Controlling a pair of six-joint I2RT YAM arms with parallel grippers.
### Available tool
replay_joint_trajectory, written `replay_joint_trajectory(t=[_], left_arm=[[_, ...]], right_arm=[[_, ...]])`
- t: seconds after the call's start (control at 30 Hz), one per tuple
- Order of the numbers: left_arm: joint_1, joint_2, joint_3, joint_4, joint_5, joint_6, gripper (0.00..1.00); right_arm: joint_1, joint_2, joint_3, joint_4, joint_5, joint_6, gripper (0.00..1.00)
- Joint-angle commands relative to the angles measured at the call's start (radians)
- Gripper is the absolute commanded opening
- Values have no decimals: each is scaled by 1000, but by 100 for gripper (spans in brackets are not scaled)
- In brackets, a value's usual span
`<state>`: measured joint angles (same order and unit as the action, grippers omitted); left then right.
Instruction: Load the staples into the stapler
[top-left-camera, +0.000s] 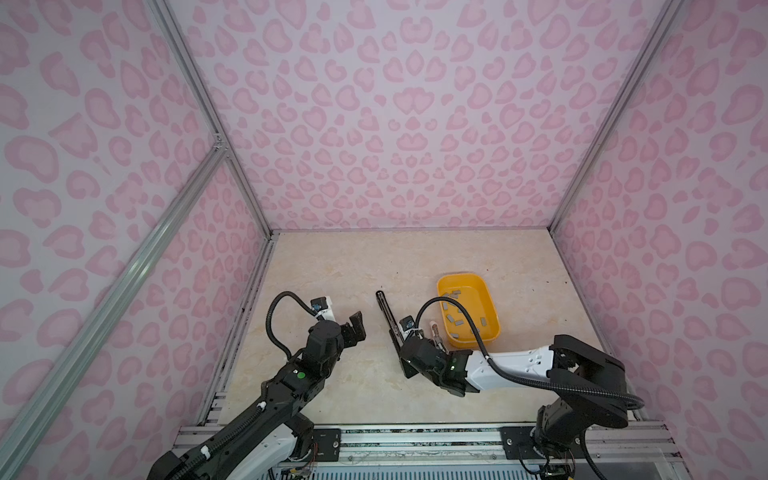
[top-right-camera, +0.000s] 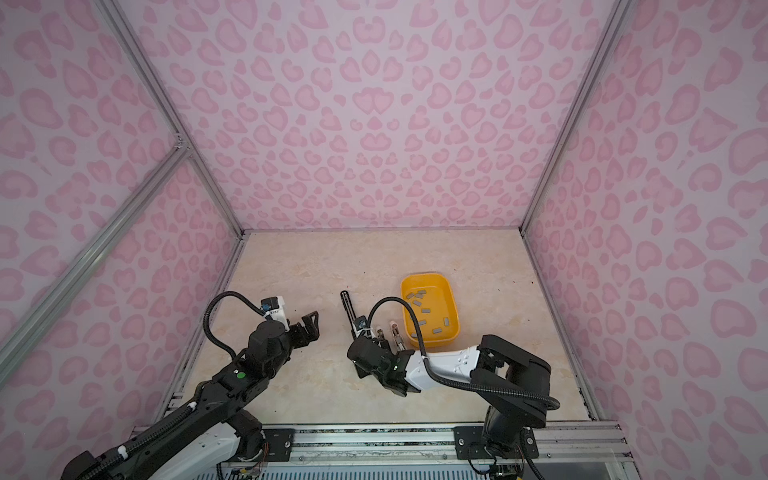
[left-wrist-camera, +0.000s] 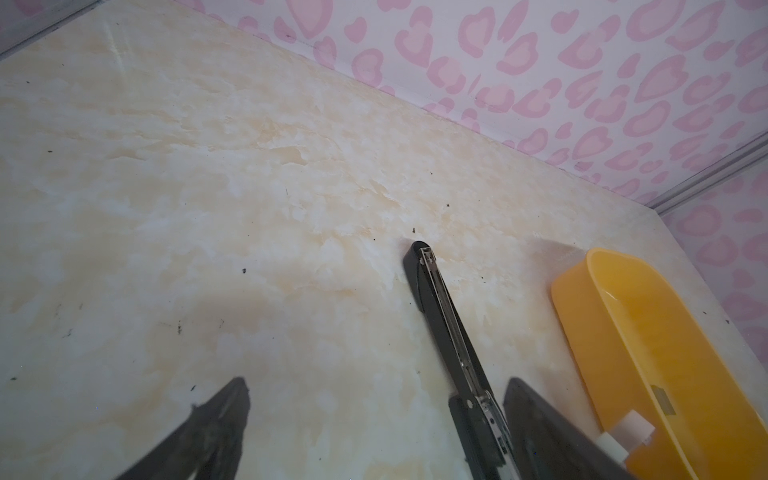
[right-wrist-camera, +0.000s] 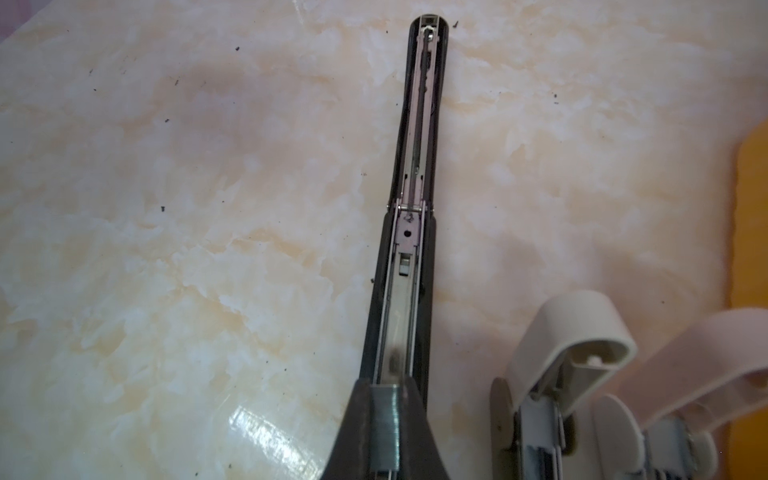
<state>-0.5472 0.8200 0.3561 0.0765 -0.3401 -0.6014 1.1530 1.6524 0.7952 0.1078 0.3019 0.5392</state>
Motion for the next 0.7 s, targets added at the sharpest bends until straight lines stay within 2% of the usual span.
replay_joint_trajectory(t=[0.0,0.67], left_arm=[[1,-1,10,25,1,-3,97],[1,-1,11,23,1,-5,97]], right_arm=[[1,13,6,6,2,10,0],[18,-8,-32,-2,12,51,0]])
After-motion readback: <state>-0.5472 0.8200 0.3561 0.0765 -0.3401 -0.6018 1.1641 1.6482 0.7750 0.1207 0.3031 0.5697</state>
